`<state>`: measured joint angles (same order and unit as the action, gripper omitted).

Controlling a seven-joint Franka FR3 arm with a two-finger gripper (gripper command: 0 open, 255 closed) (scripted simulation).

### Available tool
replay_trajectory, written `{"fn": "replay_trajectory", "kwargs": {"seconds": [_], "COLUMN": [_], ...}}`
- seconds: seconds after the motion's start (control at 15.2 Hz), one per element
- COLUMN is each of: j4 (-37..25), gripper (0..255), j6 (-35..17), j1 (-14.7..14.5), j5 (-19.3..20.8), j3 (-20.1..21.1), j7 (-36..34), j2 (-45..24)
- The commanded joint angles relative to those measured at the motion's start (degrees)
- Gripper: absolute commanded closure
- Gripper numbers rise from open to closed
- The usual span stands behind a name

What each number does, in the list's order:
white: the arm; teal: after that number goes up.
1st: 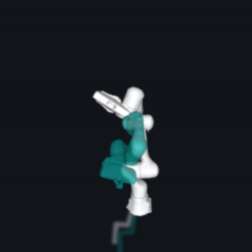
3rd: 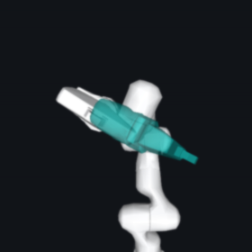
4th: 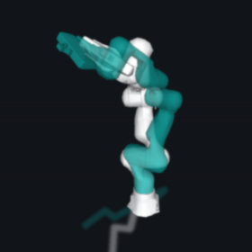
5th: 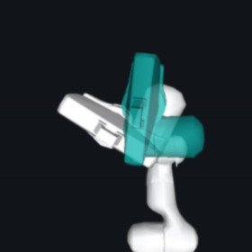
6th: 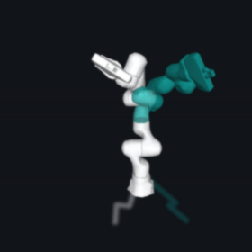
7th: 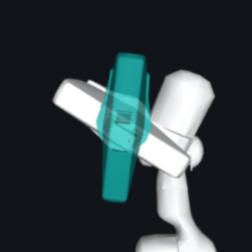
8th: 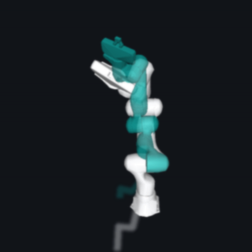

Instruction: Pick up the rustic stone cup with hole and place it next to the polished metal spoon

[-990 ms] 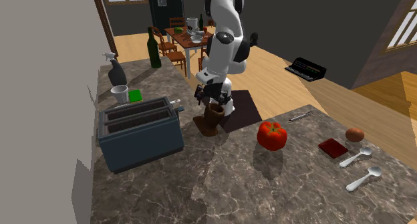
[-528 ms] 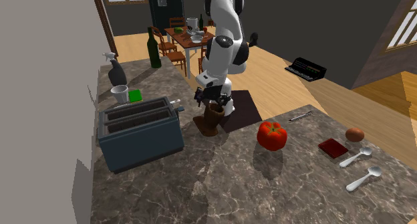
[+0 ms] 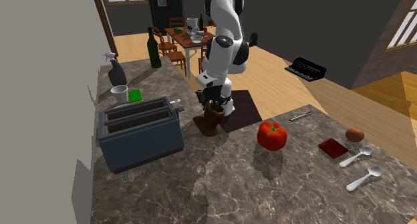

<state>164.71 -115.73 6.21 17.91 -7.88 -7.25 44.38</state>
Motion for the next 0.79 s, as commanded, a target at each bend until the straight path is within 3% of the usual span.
{"fn": "replay_trajectory", "kwargs": {"seconds": [0.0, 0.2, 0.73], "j4": [0.03, 0.02, -4.73], "gripper": [255, 255, 255], "j6": [0.00, -0.02, 7.42], "j1": [-0.01, 0.00, -0.51], "j5": [-0.03, -0.01, -1.38], "j3": [0.00, -0.02, 0.78], "j7": [0.00, 0.01, 1.32], "j2": [0.00, -0.02, 2.76]}}
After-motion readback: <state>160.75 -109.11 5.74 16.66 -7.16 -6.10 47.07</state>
